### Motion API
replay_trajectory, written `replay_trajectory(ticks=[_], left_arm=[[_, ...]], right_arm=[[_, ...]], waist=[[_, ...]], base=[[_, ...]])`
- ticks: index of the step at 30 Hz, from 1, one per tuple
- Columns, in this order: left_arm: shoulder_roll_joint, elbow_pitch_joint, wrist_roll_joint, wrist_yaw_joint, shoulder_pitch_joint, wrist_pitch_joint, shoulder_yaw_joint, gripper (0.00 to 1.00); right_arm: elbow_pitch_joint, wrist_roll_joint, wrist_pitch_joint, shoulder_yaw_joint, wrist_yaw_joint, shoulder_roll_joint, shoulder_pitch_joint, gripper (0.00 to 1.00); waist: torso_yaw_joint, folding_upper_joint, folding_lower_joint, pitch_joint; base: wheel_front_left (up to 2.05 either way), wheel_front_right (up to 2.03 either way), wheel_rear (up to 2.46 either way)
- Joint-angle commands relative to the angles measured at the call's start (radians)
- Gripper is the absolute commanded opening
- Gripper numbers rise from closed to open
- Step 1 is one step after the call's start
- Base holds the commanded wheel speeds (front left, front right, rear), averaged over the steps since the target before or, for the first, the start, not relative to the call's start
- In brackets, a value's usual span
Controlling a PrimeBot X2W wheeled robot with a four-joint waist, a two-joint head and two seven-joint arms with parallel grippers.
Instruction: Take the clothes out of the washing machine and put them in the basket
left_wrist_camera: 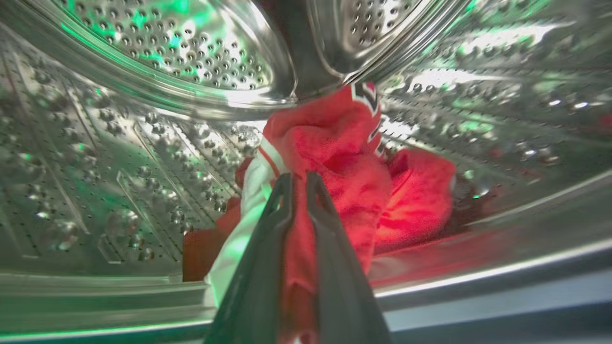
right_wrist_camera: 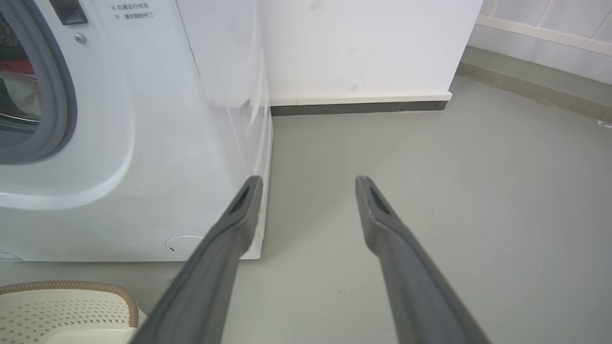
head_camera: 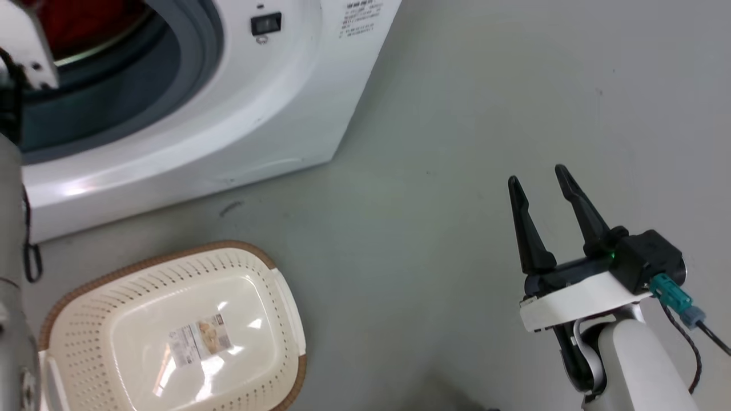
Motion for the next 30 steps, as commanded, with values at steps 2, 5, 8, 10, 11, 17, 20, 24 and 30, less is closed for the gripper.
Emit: replay_trajectory(ticks=[2, 5, 8, 10, 11, 17, 20, 24, 30], left_arm=[[-0.014, 0.005, -0.014, 0.007, 0.042, -0.053, 0.008, 0.0], [-0.036, 0.022, -0.032, 0.011, 0.096, -0.125, 0.016, 0.0], [-0.053, 0.039, -0.046, 0.007, 0.146, -0.188, 0.018, 0.0], [-0.07, 0.051, -0.063, 0.005, 0.178, -0.225, 0.027, 0.0], [-0.077, 0.059, -0.065, 0.004, 0.193, -0.238, 0.024, 0.0], [-0.123, 0.076, -0.119, -0.015, 0.267, -0.297, 0.055, 0.0], [-0.138, 0.066, -0.142, -0.029, 0.302, -0.313, 0.066, 0.0], [-0.15, 0.034, -0.152, -0.044, 0.353, -0.322, 0.068, 0.0], [-0.186, -0.112, -0.149, -0.052, 0.455, -0.325, 0.069, 0.0]], right_arm=[[0.011, -0.008, -0.002, -0.007, -0.001, 0.0, 0.022, 1.0], [0.021, -0.021, -0.002, -0.014, -0.001, 0.0, 0.042, 1.0], [0.029, -0.032, -0.002, -0.022, -0.001, 0.0, 0.064, 1.0], [0.035, -0.039, -0.002, -0.031, -0.001, 0.0, 0.079, 1.0], [0.038, -0.043, -0.002, -0.036, -0.001, 0.0, 0.088, 1.0], [0.053, -0.06, -0.002, -0.063, -0.001, 0.0, 0.129, 1.0], [0.054, -0.067, 0.001, -0.068, -0.001, 0.0, 0.146, 1.0], [0.045, -0.08, 0.011, -0.08, -0.001, 0.0, 0.165, 1.0], [0.024, -0.09, 0.033, -0.099, -0.001, 0.001, 0.2, 1.0]], waist=[[0.024, 0.0, 0.0, -0.075], [0.036, 0.0, 0.0, -0.125], [0.047, 0.0, 0.0, -0.172], [0.057, 0.0, 0.0, -0.202], [0.063, 0.0, 0.0, -0.217], [0.101, 0.0, 0.0, -0.295], [0.117, 0.0, 0.0, -0.332], [0.139, 0.0, 0.0, -0.379], [0.177, 0.0, 0.0, -0.435]], base=[[0.0, 0.0, 0.0], [0.0, 0.0, 0.0], [0.0, 0.0, 0.0], [0.0, 0.0, 0.0], [0.0, 0.0, 0.0], [0.0, 0.0, 0.0], [0.0, 0.0, 0.0], [0.0, 0.0, 0.0], [0.0, 0.0, 0.0]])
